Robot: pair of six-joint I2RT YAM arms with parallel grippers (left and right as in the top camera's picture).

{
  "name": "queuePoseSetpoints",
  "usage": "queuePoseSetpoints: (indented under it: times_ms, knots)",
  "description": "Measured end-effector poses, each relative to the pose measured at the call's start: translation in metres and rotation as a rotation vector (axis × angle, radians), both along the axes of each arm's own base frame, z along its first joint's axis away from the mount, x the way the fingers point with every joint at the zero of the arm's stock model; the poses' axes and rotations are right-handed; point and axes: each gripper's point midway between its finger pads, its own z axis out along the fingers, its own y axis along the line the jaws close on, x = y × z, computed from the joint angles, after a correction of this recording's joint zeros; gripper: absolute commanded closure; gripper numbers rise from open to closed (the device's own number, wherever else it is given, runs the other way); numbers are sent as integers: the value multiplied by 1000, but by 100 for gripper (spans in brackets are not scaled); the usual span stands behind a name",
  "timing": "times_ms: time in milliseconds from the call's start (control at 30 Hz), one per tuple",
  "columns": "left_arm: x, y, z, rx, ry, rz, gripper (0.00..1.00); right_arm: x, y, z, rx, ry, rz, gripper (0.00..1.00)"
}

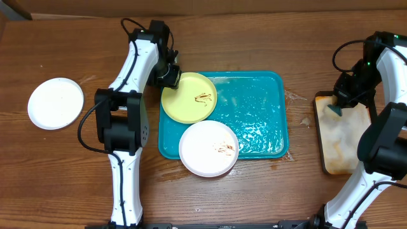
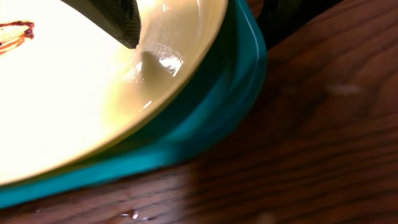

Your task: Clean dirty plates on tray and stack at the side

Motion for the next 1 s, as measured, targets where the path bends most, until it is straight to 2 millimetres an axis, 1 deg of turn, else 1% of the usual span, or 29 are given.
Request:
queuePoseSetpoints:
  times_ms: [367,500,633,733,1000]
  knots:
    - [-2,-2,0,-2,8,-4,41,0,1,0,5,-1,-2,96]
    - [-4,-2,0,-1,15,-4,41,0,1,0,6,-1,-1,96]
    - [-8,-2,1,1,33,-4,41,0,1,0,5,-1,-1,96]
    - [-8,-1,5,1,35,-3,42,0,1,0,5,-1,-1,96]
    - [4,-5,26,-13,-12,-4,40,0,1,0,5,-1,-1,96]
